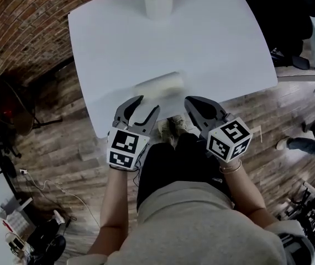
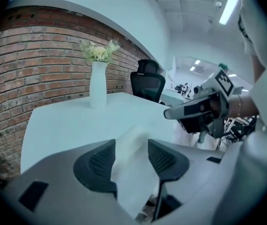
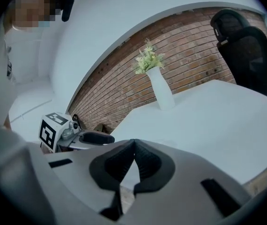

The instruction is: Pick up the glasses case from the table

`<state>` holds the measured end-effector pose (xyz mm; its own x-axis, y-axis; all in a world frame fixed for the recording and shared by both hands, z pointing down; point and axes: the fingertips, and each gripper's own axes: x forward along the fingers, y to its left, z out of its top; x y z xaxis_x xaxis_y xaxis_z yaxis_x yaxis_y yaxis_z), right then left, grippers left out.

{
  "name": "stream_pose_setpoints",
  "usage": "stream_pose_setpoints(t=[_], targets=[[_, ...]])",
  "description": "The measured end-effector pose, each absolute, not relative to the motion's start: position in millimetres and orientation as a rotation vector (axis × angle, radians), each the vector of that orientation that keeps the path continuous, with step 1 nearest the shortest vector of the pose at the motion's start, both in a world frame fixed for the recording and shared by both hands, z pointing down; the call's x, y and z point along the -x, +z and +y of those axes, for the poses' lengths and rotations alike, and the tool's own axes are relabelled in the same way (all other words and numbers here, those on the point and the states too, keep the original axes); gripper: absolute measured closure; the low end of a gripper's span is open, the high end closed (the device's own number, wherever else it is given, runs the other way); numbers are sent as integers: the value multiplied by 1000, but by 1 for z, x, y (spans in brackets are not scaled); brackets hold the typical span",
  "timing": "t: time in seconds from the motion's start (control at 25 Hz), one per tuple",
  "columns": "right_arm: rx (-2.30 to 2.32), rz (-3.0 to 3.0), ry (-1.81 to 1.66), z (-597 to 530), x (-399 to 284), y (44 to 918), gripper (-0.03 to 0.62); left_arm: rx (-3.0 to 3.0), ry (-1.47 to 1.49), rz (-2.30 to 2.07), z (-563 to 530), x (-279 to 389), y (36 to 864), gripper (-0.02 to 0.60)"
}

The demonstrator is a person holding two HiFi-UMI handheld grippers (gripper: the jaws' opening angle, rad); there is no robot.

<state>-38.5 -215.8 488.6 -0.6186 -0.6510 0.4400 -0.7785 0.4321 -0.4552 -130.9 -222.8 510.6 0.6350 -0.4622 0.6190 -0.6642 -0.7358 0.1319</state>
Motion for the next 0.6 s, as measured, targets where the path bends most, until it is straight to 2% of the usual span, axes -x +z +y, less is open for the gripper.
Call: stream_pose_setpoints(t=[0.08,0.16,0.6], targets=[[-1243,-2481,968,-218,36,496,595,-2543,910,-897,-231,130,518,350],[-1223,-2478,967,-223,33,505,595,-2580,1036,-888,-240,131,527,327],[-1247,-2440,1047,-236,8,530,595,-2615,1455,-504,-260,124,576,276]])
